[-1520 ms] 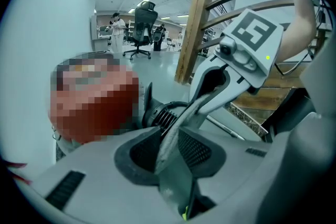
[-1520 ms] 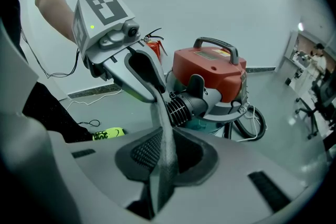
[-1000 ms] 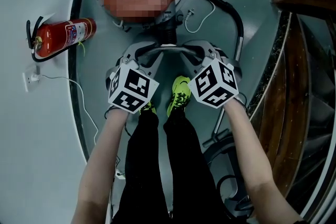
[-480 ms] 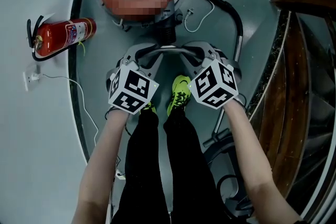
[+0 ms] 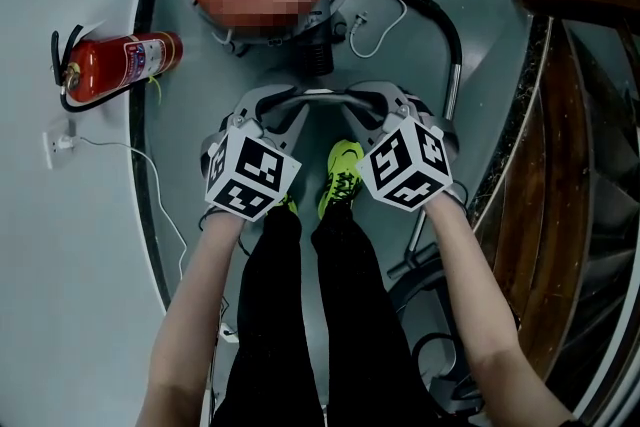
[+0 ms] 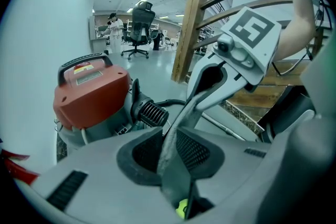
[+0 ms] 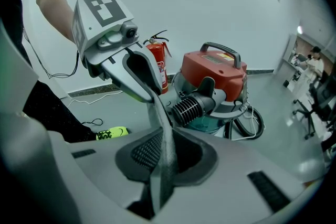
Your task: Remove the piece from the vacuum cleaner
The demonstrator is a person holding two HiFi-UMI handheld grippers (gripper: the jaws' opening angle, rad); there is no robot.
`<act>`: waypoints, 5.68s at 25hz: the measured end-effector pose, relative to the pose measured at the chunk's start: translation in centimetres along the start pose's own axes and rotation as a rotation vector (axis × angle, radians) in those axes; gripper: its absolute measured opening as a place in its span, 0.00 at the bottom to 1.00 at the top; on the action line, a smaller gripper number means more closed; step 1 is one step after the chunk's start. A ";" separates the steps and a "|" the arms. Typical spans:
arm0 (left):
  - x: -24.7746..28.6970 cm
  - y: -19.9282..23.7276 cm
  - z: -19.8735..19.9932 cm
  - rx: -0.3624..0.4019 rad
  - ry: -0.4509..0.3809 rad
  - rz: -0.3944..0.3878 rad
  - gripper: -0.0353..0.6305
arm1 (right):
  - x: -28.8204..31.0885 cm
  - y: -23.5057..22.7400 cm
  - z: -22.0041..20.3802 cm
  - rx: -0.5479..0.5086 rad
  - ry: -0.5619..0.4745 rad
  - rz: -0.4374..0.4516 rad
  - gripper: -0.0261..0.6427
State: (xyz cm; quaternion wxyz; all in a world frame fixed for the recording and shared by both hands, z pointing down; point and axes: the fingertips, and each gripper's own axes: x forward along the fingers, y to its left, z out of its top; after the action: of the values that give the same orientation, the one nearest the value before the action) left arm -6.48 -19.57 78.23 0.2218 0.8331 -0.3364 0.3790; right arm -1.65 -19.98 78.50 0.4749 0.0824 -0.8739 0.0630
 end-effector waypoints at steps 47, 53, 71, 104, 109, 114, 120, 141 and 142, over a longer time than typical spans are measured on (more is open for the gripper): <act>1.9 -3.8 -9.8 0.054 0.038 -0.024 0.19 | 5.7 8.1 -4.4 0.207 -0.048 0.065 0.12; 2.4 -4.0 -10.6 0.099 0.042 -0.016 0.19 | 6.6 9.0 -4.9 0.301 -0.063 0.111 0.13; 2.1 -3.9 -10.1 0.061 -0.019 -0.016 0.32 | 6.5 8.4 -5.0 0.406 -0.104 0.108 0.23; -11.3 -3.3 -1.0 -0.239 -0.165 -0.129 0.07 | -6.1 6.7 4.5 0.609 -0.190 0.066 0.13; -14.8 -2.0 2.4 -0.217 -0.206 -0.118 0.07 | -9.7 6.6 6.3 0.625 -0.199 0.042 0.13; -18.0 -1.5 5.7 -0.210 -0.242 -0.110 0.07 | -12.8 6.7 8.3 0.616 -0.211 0.037 0.13; -20.7 -2.3 8.5 -0.259 -0.266 -0.130 0.07 | -16.2 6.3 11.3 0.601 -0.238 0.020 0.12; -32.9 -6.5 16.1 -0.315 -0.384 -0.175 0.07 | -27.3 9.1 20.3 0.596 -0.347 0.002 0.10; -33.3 -6.7 16.1 -0.315 -0.388 -0.180 0.07 | -27.5 9.2 20.8 0.591 -0.356 -0.006 0.10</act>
State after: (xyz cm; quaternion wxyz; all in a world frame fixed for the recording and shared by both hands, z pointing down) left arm -10.01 -12.07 41.55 0.3128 0.8719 -0.3521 0.1340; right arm -5.81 -12.58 43.82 0.2709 0.2285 -0.8867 0.2969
